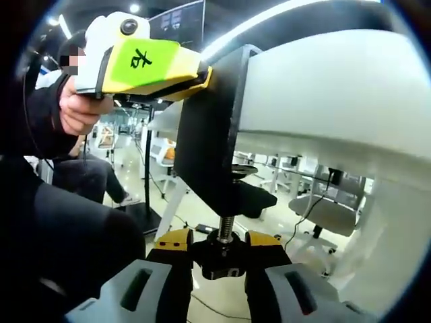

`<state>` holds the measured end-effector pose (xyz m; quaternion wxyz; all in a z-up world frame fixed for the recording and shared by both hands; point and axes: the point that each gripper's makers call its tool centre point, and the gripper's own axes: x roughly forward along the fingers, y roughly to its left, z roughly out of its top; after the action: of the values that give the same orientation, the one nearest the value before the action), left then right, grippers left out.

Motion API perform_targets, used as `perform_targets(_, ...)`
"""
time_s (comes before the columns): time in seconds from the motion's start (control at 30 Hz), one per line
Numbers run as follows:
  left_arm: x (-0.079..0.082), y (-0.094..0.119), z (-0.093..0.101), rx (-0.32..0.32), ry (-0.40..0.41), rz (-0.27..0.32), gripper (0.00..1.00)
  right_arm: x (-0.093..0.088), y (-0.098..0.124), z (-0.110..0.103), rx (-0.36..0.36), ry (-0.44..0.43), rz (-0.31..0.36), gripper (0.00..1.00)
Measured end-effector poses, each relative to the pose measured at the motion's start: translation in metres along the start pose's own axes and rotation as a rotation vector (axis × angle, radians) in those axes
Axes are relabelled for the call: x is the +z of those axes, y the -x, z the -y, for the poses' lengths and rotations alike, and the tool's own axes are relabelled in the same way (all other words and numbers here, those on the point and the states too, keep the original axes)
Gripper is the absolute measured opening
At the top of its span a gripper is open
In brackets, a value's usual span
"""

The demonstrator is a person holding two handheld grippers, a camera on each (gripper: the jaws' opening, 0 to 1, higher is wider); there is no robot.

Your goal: Clamp the fixed fixture on the desktop, loosen the retaining clip, secure it to the edge of the desk, and tighten the retaining clip.

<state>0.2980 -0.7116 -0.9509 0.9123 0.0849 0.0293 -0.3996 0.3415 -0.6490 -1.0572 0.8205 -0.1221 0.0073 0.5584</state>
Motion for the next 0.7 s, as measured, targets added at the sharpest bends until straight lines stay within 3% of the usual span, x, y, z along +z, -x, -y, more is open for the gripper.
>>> perform_targets(0.13,0.0,-0.001,-0.001,-0.01,0.004,0.001,0.01,0.001,0.0,0.004,-0.042,0.066,0.007,0.28)
perform_targets(0.2,0.001,-0.001,-0.002,-0.014,0.031,0.011,0.01,-0.002,0.002,0.006,-0.091,0.048,-0.023,0.28)
perform_targets(0.27,0.0,-0.001,-0.003,-0.016,0.052,0.014,0.01,-0.005,0.007,0.014,-0.186,-0.02,-0.05,0.33)
perform_targets(0.43,0.0,-0.002,0.0,-0.03,0.037,0.019,0.01,-0.001,0.022,0.021,-0.365,-0.07,-0.033,0.35)
perform_targets(0.47,0.0,-0.002,0.0,-0.04,0.046,0.03,0.01,-0.003,0.027,0.022,-0.423,-0.119,-0.037,0.34)
perform_targets(0.53,0.001,-0.001,-0.001,-0.047,0.067,0.042,0.01,-0.004,0.029,0.016,-0.454,-0.122,-0.049,0.35)
perform_targets(0.63,0.001,0.0,0.0,-0.058,0.067,0.063,0.01,-0.006,0.032,0.013,-0.569,-0.143,-0.039,0.35)
perform_targets(0.7,0.001,0.0,0.0,-0.065,0.079,0.075,0.01,-0.006,0.038,0.012,-0.687,-0.215,-0.006,0.33)
